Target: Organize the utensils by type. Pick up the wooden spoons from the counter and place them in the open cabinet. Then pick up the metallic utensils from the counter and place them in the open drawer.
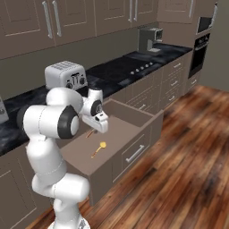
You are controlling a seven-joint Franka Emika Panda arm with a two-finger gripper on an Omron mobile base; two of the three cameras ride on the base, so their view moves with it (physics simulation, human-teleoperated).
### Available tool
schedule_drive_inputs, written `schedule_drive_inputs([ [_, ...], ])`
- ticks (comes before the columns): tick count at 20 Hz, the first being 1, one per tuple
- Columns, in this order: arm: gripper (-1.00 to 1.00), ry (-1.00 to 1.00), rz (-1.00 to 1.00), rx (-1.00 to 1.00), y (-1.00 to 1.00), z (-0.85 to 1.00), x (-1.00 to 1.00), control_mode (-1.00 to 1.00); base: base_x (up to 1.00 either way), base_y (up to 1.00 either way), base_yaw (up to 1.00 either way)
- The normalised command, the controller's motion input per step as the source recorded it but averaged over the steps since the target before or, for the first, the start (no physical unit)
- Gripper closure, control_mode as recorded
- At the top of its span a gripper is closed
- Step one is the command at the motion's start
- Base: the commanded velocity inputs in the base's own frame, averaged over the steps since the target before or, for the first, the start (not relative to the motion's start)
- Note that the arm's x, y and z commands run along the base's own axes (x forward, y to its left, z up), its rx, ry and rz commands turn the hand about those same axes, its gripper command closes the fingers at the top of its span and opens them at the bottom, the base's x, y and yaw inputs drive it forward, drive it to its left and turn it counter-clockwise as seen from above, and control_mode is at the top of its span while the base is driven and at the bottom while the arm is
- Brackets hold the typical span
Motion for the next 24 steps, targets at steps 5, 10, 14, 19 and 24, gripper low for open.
schedule_drive_inputs([
  [5,1.00,0.06,-0.07,0.00,-0.05,-0.49,0.09,-1.00,0.00,0.00,0.00],
  [10,1.00,0.10,-0.04,-0.02,-0.03,-0.39,0.02,-1.00,0.00,0.00,0.00],
  [14,1.00,0.06,-0.05,-0.03,-0.03,-0.34,0.00,-1.00,0.00,0.00,0.00],
  [19,1.00,0.04,-0.03,-0.01,-0.04,-0.23,0.00,-1.00,0.00,0.00,0.00],
  [24,1.00,0.02,0.00,-0.01,-0.01,-0.23,0.00,-1.00,0.00,0.00,0.00],
])
